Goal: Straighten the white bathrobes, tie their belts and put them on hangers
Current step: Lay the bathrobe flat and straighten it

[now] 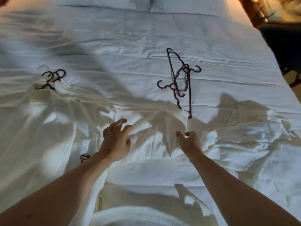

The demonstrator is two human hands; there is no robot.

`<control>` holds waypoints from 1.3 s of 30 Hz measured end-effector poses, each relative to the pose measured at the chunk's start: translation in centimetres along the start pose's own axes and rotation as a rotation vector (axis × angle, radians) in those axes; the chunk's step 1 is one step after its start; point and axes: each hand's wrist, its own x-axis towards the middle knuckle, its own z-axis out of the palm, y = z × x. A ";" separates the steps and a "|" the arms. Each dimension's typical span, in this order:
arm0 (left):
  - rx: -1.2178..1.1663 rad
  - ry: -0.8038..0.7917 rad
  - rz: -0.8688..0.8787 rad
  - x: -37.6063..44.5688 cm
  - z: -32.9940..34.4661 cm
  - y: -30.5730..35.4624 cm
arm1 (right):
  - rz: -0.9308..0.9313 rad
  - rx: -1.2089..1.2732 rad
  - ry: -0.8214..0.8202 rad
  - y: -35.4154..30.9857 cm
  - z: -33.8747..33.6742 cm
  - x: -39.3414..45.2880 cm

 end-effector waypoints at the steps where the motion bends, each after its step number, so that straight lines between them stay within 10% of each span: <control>1: 0.004 -0.017 0.005 -0.1 0.2 0.1 | -0.008 -0.003 -0.040 0.0 0.5 -0.6; 17: 0.258 -0.299 0.214 14.8 5.4 15.8 | -0.204 0.274 -0.084 5.9 -0.8 1.5; 22: 0.217 -0.022 0.187 16.4 6.3 16.6 | -0.214 0.117 -0.008 6.9 -0.3 3.0; 33: 0.122 -0.027 0.014 5.3 1.7 7.3 | -0.280 -0.265 0.169 4.2 0.7 -1.8; 39: 0.037 0.025 -0.134 -3.8 -5.3 -0.8 | -0.338 -0.324 0.004 0.2 3.9 -10.3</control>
